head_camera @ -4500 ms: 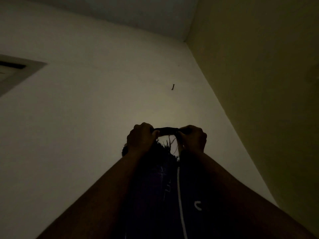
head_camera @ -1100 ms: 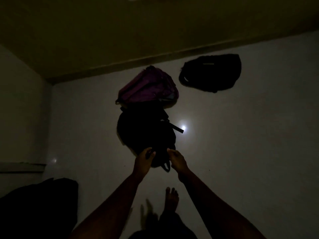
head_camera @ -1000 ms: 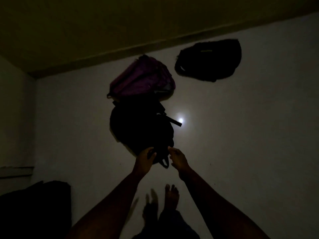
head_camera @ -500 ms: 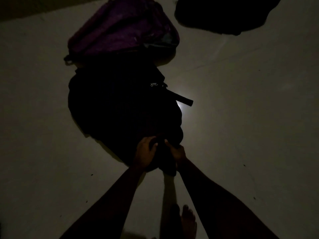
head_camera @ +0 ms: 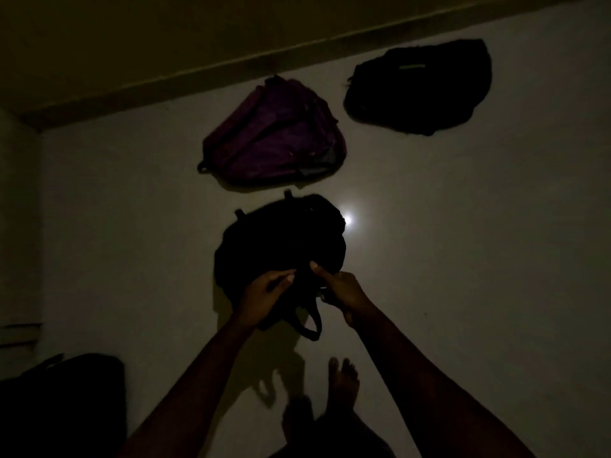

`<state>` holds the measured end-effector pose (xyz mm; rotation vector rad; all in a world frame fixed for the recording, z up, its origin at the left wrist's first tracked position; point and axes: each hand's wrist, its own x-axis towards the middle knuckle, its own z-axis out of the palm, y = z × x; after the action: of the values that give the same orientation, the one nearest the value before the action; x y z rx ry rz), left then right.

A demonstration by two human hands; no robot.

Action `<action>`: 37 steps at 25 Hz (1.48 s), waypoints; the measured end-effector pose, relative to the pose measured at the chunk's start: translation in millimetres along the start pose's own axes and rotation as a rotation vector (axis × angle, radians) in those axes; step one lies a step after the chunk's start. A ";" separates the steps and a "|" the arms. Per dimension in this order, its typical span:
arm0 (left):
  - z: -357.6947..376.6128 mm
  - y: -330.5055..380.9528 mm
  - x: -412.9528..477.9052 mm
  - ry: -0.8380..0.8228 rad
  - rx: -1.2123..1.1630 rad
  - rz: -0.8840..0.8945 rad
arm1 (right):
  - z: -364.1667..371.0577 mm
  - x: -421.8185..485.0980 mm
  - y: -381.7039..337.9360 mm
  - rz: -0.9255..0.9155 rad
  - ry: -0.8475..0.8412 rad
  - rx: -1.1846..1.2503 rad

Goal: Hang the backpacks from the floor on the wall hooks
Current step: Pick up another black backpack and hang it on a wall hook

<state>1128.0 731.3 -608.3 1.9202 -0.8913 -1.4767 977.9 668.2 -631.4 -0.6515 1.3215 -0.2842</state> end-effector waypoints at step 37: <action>-228.3 222.5 -229.4 0.331 -0.311 -0.165 | 207.4 -248.7 -241.2 -0.266 -0.392 -0.140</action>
<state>1271.3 777.4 -245.5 1.9558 -0.3401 -1.2478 1155.1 670.4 -268.6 -0.9520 0.8839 -0.2635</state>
